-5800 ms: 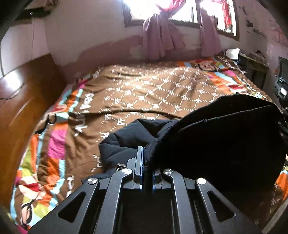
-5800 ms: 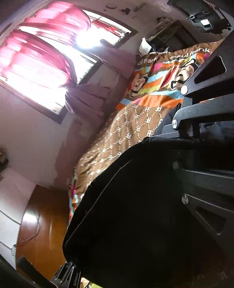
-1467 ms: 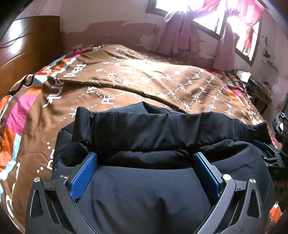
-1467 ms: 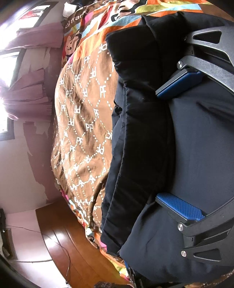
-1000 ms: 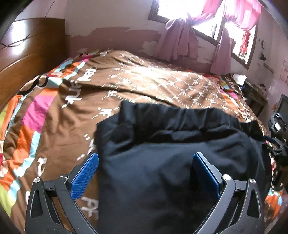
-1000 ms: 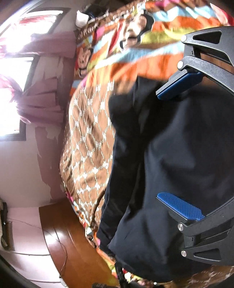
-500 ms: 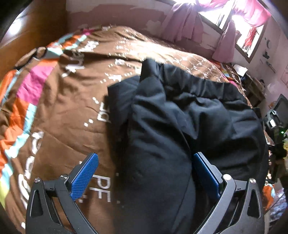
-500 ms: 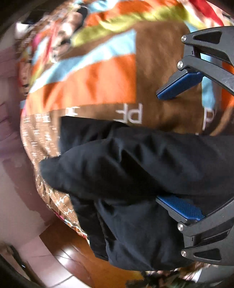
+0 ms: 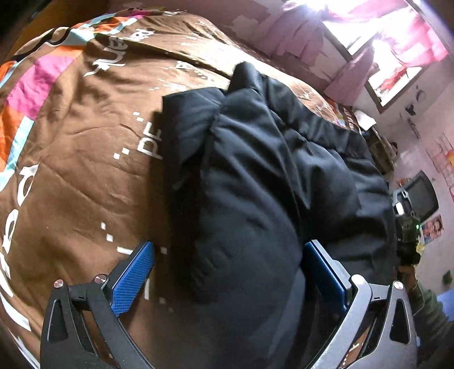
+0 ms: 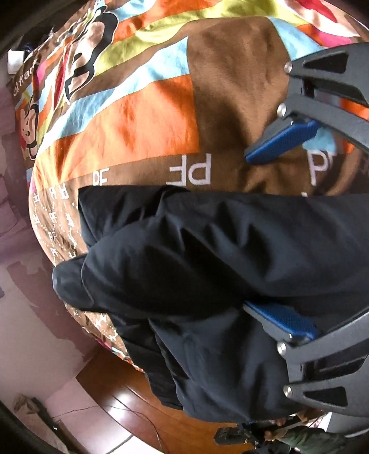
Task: Fold large clothes
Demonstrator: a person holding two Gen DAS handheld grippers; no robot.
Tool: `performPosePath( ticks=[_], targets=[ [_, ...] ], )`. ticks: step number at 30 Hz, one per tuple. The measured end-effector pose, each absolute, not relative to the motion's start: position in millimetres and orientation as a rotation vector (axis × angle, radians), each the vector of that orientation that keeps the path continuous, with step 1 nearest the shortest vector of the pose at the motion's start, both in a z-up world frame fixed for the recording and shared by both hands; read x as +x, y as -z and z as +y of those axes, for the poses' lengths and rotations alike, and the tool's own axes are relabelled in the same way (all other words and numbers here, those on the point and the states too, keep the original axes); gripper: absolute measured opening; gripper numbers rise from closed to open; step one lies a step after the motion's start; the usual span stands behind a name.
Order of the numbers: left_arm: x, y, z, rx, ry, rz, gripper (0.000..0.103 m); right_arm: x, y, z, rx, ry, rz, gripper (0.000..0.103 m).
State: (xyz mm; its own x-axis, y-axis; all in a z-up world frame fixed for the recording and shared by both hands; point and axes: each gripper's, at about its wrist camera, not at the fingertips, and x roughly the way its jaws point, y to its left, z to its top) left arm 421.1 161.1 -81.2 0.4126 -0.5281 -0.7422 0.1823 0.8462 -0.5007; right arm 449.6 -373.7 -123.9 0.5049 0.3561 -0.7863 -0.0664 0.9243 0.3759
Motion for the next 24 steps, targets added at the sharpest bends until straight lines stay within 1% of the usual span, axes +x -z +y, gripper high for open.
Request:
performPosePath(
  ticks=[1,2,3,6,8,9,11,12,13,14,15,17,19,20,22,24],
  targets=[
    [417.7,80.9,159.3,-0.361,0.466,1.058,0.102,448.2,124.0,-371.2,0.325,-0.261,1.014,0.075],
    [413.9,81.1,157.0,-0.361,0.466,1.058,0.102,446.5,124.2,-369.2,0.344,-0.268,1.014,0.062],
    [411.3,81.8,156.2,-0.37,0.466,1.062,0.102,443.6,123.8,-366.7,0.368,-0.274,1.015,0.057],
    [404.1,82.7,155.4,-0.406,0.451,1.071,0.099,442.4,122.0,-361.6,0.371,-0.242,1.02,0.054],
    [401.6,83.0,155.8,-0.434,0.458,1.078,0.087,441.2,124.2,-363.2,0.424,-0.229,1.042,0.054],
    [400.0,82.6,156.8,-0.451,0.459,1.08,0.085,441.6,126.1,-365.6,0.464,-0.226,1.055,0.055],
    [399.7,81.8,157.2,-0.473,0.453,1.083,0.074,444.5,130.5,-373.5,0.543,-0.223,1.071,0.055],
    [398.1,80.4,157.9,-0.483,0.448,1.085,0.071,443.7,131.1,-373.7,0.559,-0.221,1.073,0.055],
    [397.3,78.2,158.4,-0.486,0.439,1.084,0.065,443.1,130.8,-373.6,0.559,-0.219,1.072,0.053],
    [396.3,76.1,160.5,-0.493,0.427,1.084,0.058,441.7,129.2,-372.0,0.56,-0.219,1.071,0.046],
    [393.7,72.7,162.7,-0.509,0.408,1.082,0.054,439.4,126.4,-369.3,0.56,-0.224,1.068,0.042],
    [390.2,63.1,168.6,-0.537,0.396,1.063,0.036,435.2,118.3,-362.5,0.536,-0.231,1.062,0.027],
    [383.1,48.2,171.4,-0.551,0.407,1.025,0.027,429.8,106.6,-357.7,0.523,-0.238,1.047,0.018],
    [380.3,43.0,171.2,-0.546,0.41,1.014,0.024,427.0,100.4,-355.6,0.526,-0.245,1.038,0.015],
    [376.5,28.7,169.1,-0.529,0.415,0.985,0.021,421.7,82.8,-347.7,0.518,-0.271,1.001,0.013],
    [377.5,11.6,164.3,-0.527,0.42,0.952,0.019,420.7,61.6,-337.4,0.498,-0.309,0.951,0.012]
  ],
)
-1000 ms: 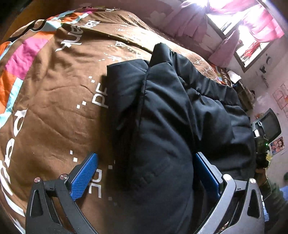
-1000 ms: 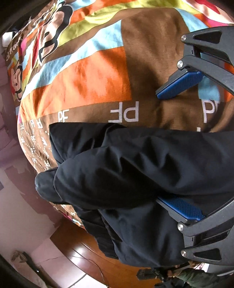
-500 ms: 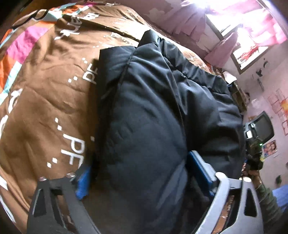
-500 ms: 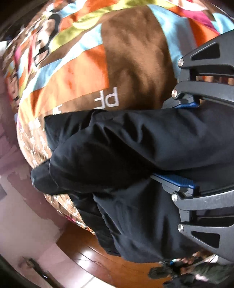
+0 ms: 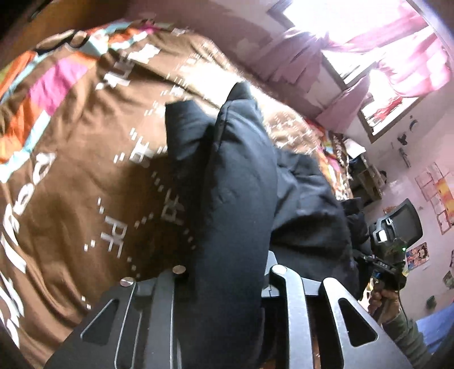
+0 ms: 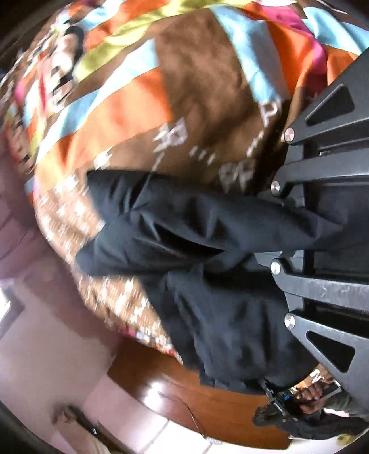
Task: Fold large clothes
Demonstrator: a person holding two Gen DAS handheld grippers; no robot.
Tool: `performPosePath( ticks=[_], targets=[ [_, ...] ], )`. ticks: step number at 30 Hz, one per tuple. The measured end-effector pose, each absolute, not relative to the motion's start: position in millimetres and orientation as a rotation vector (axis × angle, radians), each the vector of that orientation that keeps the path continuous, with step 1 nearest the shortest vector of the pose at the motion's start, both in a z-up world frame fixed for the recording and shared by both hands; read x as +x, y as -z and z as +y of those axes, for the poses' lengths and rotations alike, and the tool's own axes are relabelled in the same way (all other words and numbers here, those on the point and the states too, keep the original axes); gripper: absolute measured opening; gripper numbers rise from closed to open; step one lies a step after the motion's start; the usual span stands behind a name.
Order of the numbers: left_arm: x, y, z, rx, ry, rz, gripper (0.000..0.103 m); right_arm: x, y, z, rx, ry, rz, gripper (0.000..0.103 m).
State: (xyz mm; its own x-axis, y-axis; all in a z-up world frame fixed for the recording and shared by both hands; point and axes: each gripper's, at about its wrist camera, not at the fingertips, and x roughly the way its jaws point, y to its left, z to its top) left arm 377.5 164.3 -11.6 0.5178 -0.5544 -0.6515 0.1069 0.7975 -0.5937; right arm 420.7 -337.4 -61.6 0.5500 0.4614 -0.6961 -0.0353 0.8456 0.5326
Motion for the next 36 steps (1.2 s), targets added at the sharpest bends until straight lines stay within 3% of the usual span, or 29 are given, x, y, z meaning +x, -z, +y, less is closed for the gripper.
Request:
performPosePath(
  ticks=[7,15,20,24,28,31,33,35,36],
  targets=[
    [404.0,-61.1,159.2,-0.508,0.422,0.787,0.015,453.1,-26.5,-291.7,0.409,-0.406,0.778,0.011],
    [424.5,-108.3,190.6,-0.459,0.319,0.638,0.015,520.3,-53.0,-235.3,0.388,-0.48,0.676,0.011],
    [438.7,-77.1,219.2,-0.501,0.227,0.665,0.015,555.4,-31.4,-201.2,0.358,-0.47,0.711,0.011],
    [454.7,-17.6,236.5,-0.558,0.134,0.781,0.015,572.8,10.0,-183.0,0.261,-0.379,0.802,0.011],
    [452.6,16.0,252.0,-0.611,0.115,0.8,0.021,577.2,31.6,-196.5,0.256,-0.327,0.83,0.014],
    [450.7,17.3,253.0,-0.589,0.097,0.816,0.031,577.1,38.2,-206.0,0.236,-0.3,0.848,0.021],
    [452.3,16.3,251.3,-0.571,0.061,0.841,0.039,576.7,43.0,-211.1,0.231,-0.289,0.869,0.031],
    [452.2,15.6,247.1,-0.555,0.021,0.873,0.051,572.5,43.0,-210.7,0.229,-0.277,0.874,0.061],
    [452.2,15.4,246.0,-0.55,0.003,0.886,0.053,569.3,42.6,-210.1,0.226,-0.272,0.873,0.065]
  ],
)
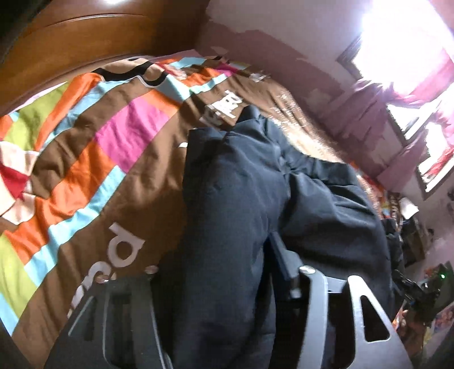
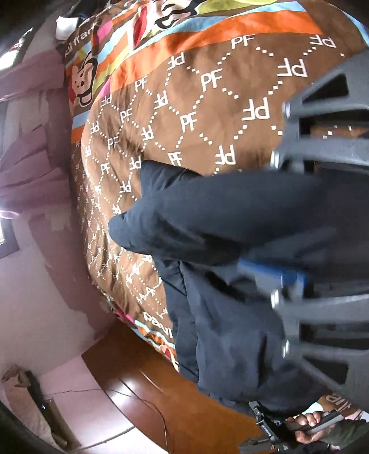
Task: Fold large clothes
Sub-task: 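Open both tools to release the jacket and raise them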
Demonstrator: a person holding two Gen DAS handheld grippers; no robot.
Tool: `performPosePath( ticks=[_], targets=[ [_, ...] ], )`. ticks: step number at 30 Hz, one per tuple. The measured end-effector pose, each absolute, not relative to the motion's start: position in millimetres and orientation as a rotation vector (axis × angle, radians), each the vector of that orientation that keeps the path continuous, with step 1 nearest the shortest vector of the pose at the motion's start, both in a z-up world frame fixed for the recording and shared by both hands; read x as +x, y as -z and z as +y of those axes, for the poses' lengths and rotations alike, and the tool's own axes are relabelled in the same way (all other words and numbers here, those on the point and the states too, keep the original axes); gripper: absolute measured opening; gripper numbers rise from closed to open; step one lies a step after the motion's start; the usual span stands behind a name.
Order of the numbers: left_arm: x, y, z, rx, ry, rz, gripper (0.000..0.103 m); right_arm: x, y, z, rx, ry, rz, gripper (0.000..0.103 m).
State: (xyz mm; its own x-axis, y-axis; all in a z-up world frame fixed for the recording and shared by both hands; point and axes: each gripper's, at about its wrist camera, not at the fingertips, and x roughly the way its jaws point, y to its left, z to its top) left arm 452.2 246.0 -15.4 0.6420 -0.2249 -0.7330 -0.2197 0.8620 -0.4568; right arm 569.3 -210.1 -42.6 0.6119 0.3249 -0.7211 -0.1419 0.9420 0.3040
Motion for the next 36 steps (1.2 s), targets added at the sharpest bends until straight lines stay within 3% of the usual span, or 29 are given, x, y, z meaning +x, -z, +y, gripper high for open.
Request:
performPosePath(
  ticks=[2,6,8,10,19,36],
  targets=[
    [451.3,15.5,243.3,-0.544,-0.029,0.895,0.06,562.5,41.7,-208.5,0.206,-0.266,0.865,0.074],
    [448.3,8.7,235.8,-0.504,-0.074,0.904,0.063,551.4,31.7,-202.1,0.148,-0.239,0.842,0.086],
    [446.0,4.2,231.8,-0.476,-0.097,0.889,0.08,546.3,25.2,-200.1,0.13,-0.235,0.825,0.094],
    [438.0,-4.4,226.9,-0.454,-0.107,0.849,0.086,541.2,18.3,-199.2,0.121,-0.229,0.805,0.099],
    [400.0,-53.4,208.9,-0.364,-0.092,0.706,0.101,502.9,-25.5,-183.9,0.085,-0.251,0.673,0.103],
    [309.2,-143.6,158.1,-0.15,-0.063,0.466,0.101,408.7,-95.7,-167.7,0.094,-0.331,0.487,0.103]
  ],
)
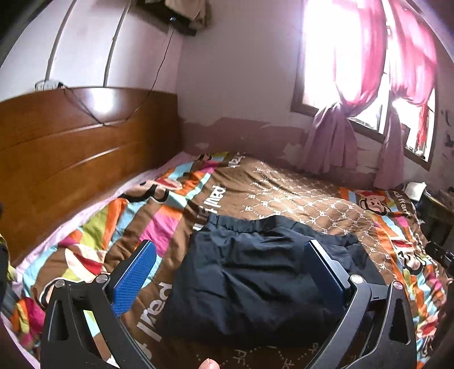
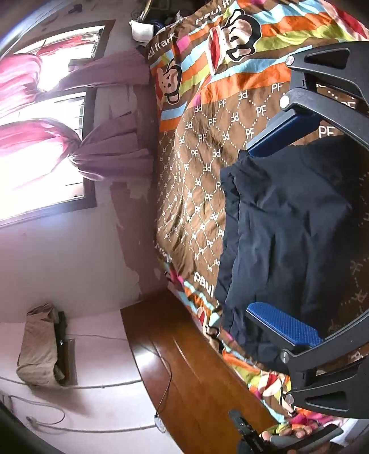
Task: Fold large clothes
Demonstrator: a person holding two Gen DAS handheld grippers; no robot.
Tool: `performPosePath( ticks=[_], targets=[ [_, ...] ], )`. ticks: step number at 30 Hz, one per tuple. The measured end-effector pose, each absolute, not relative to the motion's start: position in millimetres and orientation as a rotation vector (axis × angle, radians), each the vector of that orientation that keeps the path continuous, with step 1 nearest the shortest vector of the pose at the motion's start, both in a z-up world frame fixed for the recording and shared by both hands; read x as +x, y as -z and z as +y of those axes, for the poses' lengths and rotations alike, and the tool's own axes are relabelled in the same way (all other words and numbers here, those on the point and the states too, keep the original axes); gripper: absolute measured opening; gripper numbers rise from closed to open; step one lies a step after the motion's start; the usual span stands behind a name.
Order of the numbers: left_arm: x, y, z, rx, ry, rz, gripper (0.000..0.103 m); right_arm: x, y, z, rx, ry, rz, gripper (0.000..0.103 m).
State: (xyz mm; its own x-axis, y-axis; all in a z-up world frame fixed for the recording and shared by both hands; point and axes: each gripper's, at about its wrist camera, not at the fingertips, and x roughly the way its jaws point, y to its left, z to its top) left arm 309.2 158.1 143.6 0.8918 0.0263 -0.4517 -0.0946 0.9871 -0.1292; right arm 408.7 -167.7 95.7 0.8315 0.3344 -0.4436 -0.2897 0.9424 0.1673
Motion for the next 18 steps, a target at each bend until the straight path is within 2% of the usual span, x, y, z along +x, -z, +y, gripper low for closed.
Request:
performPosePath(
  ticks=[18],
  targets=[
    [226.8,-157.2,129.1,-0.082,-0.005,0.365,0.101,312.8,-119.9,-161.5,0.088,-0.382,0.368,0.103]
  ],
)
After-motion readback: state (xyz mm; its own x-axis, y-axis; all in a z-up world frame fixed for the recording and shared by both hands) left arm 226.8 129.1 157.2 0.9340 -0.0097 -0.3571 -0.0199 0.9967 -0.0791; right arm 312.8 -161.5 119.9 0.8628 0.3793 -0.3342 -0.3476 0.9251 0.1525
